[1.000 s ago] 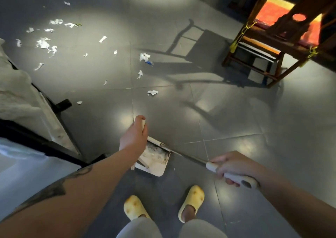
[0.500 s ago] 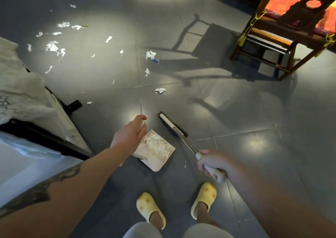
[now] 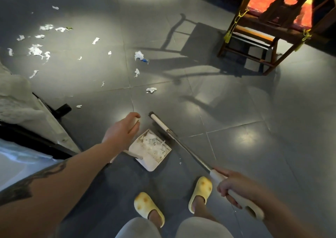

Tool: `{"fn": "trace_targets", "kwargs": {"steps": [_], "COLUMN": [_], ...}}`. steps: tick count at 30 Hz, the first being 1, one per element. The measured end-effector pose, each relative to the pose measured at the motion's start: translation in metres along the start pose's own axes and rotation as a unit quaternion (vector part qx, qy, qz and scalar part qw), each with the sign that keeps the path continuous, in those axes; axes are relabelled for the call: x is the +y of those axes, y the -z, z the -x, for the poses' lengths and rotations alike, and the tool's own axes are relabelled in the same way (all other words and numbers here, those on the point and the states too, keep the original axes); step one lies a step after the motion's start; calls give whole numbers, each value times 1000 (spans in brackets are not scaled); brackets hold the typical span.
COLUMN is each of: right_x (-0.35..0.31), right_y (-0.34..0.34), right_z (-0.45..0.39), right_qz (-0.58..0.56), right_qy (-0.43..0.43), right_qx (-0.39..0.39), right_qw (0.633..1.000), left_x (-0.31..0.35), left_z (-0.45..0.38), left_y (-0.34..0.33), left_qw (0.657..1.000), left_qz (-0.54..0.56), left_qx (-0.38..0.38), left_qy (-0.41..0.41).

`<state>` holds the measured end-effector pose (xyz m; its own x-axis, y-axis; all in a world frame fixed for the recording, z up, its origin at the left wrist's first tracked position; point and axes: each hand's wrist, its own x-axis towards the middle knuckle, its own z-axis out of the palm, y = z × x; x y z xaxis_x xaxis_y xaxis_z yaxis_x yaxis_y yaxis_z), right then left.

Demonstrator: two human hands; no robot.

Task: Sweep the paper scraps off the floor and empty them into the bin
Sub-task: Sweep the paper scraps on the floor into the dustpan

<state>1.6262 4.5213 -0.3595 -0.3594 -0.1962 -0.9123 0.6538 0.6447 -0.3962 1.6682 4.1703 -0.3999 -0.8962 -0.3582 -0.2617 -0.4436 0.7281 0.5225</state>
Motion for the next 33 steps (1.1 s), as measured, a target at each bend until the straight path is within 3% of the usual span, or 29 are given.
{"fn": "trace_targets", "kwargs": {"steps": [4, 10, 17, 22, 26, 30, 33], "right_x": [30, 76, 101, 87, 83, 86, 88], "right_y": [-13, -35, -79, -79, -67, -74, -81], "right_z": [12, 13, 10, 29, 44, 44, 26], "right_qz": [-43, -143, -178, -306, -215, -73, -12], "right_qy": [16, -17, -62, -55, -33, 11, 16], "right_qx": [66, 114, 25, -52, -32, 51, 41], "right_qw": [997, 983, 982, 949, 976, 996, 999], "left_x": [-13, -18, -25, -18, -16, -14, -10], "left_z": [5, 33, 54, 54, 61, 74, 88], "left_y": [16, 11, -13, -21, -29, -38, -42], "left_qw": [998, 979, 988, 987, 990, 993, 996], "left_qz": [-3, -103, -68, -94, -82, -58, -45], "left_qx": [-31, -101, -79, -62, -54, -44, -33], "left_qy": [-56, -141, -110, -113, -99, -88, -69]}}
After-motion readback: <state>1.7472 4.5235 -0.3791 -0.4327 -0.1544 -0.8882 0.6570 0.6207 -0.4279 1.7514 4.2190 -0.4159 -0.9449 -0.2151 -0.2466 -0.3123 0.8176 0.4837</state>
